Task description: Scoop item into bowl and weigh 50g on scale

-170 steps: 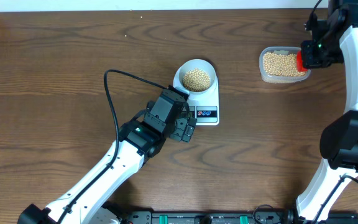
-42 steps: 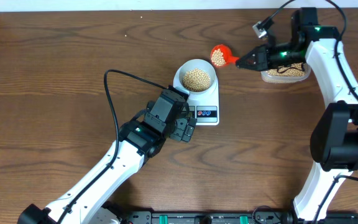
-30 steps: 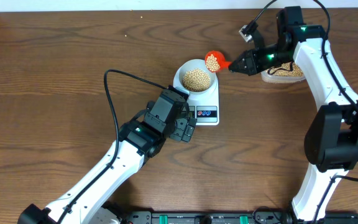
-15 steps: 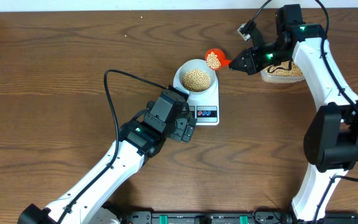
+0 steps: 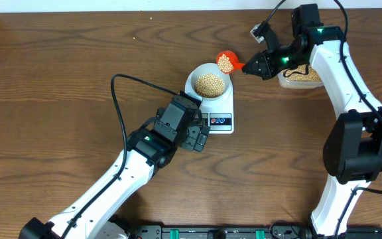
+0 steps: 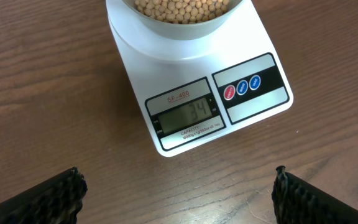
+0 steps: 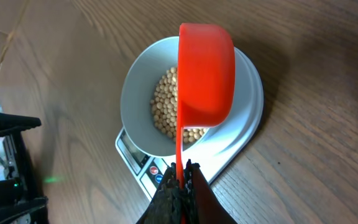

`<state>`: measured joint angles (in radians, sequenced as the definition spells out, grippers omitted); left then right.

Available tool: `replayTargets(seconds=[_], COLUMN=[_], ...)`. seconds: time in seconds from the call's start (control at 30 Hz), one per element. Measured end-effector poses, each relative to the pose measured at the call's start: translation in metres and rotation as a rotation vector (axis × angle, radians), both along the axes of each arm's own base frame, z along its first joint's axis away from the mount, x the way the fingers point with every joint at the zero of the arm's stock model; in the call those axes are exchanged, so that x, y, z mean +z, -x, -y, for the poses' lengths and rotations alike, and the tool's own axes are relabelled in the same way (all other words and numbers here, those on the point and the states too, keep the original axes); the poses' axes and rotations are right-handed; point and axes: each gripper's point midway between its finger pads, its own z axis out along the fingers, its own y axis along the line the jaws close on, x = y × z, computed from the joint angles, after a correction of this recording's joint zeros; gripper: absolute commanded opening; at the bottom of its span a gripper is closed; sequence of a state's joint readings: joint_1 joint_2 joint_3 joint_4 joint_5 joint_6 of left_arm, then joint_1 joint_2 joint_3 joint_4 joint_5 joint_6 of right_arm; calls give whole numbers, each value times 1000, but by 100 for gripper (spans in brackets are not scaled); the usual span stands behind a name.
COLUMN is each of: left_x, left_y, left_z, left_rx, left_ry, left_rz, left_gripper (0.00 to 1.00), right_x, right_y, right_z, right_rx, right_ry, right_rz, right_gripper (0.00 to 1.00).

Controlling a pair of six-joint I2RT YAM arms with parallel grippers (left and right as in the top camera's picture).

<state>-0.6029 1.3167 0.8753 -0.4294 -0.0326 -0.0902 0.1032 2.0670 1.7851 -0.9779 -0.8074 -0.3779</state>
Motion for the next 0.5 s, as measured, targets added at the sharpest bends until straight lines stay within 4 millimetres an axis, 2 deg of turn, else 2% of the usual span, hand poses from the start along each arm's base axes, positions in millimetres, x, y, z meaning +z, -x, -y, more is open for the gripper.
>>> replayTargets(seconds=[0.5], left_x=[0], left_y=[0], left_z=[0], left_rx=[0], left_ry=[0], left_rz=[0], left_gripper=[98], right_x=[1], right_y=[9], right_z=[-20], right_rx=[59], right_ry=[-7], right_rz=[9], right_gripper=[1])
